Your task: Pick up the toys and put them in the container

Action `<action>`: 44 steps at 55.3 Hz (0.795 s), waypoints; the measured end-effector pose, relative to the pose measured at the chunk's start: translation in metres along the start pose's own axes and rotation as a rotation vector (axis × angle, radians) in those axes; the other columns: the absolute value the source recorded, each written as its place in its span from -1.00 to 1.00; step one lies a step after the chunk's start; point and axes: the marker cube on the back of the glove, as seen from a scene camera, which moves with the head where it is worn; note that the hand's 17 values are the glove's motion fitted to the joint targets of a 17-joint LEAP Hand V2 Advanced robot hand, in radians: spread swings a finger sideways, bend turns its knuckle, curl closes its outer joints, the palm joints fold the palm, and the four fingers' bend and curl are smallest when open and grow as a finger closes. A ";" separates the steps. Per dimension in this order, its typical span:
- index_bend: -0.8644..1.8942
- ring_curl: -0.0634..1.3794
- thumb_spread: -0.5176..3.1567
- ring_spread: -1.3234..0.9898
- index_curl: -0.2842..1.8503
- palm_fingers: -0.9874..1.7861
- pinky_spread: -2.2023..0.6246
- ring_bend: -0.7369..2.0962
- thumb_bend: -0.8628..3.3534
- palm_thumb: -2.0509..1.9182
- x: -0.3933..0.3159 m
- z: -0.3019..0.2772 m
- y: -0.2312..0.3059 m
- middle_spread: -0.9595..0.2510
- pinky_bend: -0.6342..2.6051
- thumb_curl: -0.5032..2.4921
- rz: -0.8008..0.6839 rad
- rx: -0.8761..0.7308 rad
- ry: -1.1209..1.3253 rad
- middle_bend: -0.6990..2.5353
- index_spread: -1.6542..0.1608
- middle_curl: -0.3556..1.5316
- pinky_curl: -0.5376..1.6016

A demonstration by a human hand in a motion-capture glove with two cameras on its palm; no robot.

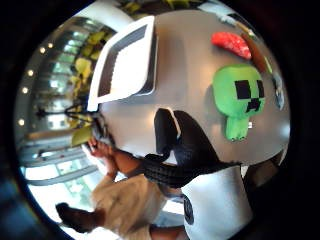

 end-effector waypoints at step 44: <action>-0.32 -0.51 -0.04 0.24 -0.71 -0.50 0.57 -0.20 -0.53 0.25 0.041 0.116 -0.048 0.77 0.48 -0.47 0.175 -0.315 -0.104 -0.52 0.52 -0.57 -0.08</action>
